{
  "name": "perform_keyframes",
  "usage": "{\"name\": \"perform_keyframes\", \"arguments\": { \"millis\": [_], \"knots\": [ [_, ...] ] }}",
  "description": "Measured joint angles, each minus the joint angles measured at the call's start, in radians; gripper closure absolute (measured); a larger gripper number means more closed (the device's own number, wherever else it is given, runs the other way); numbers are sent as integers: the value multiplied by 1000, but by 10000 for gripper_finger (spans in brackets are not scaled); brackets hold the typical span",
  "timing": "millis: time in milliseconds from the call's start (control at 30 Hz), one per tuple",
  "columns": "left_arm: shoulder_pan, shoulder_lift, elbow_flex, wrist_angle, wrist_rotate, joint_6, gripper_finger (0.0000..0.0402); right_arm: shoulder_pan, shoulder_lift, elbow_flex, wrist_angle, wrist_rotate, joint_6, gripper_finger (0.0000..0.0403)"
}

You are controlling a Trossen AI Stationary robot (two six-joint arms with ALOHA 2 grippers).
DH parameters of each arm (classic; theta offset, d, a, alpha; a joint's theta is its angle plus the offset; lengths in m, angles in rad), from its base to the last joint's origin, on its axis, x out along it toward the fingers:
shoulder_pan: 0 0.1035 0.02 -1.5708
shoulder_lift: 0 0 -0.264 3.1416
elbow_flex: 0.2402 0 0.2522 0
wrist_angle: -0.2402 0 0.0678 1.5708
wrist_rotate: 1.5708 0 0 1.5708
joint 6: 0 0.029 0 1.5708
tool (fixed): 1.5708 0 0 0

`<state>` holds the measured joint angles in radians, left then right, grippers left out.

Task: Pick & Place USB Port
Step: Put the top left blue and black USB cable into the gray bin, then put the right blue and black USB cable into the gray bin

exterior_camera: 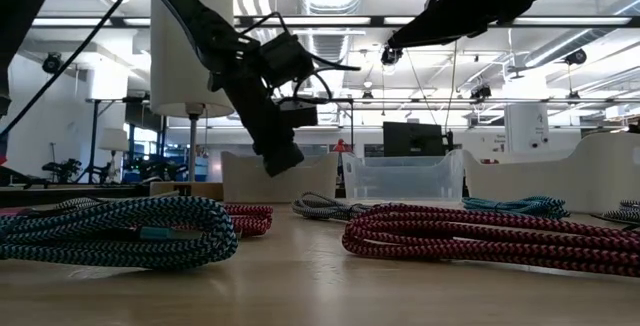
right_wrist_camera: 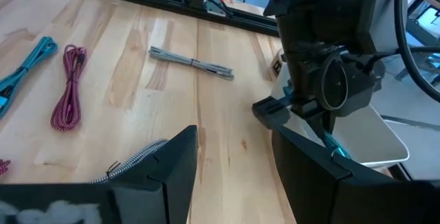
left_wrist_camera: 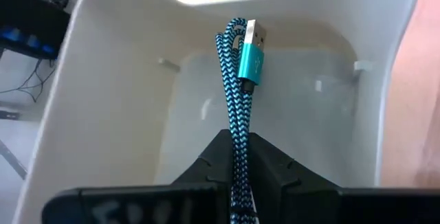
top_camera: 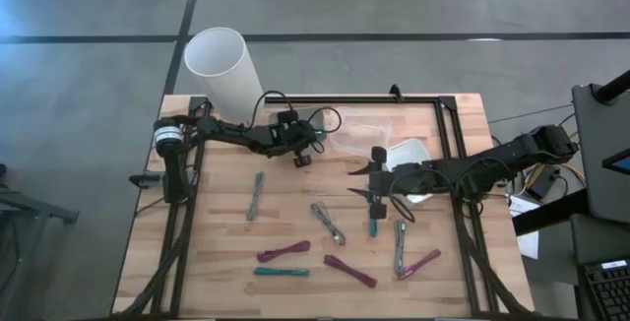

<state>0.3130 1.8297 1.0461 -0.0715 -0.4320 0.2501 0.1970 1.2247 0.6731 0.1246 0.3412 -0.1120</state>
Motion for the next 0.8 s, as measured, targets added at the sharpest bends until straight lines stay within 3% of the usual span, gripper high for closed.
{"name": "perform_keyframes", "arguments": {
  "millis": [433, 800],
  "knots": [
    [1, 0, 38, -48, -1, -26, 299, 0, 0, 0, -1, 0, 0, 218],
    [-32, 0, 177, -269, -20, -128, 268, 1, 0, 0, -1, 0, 22, 218]
  ]
}}
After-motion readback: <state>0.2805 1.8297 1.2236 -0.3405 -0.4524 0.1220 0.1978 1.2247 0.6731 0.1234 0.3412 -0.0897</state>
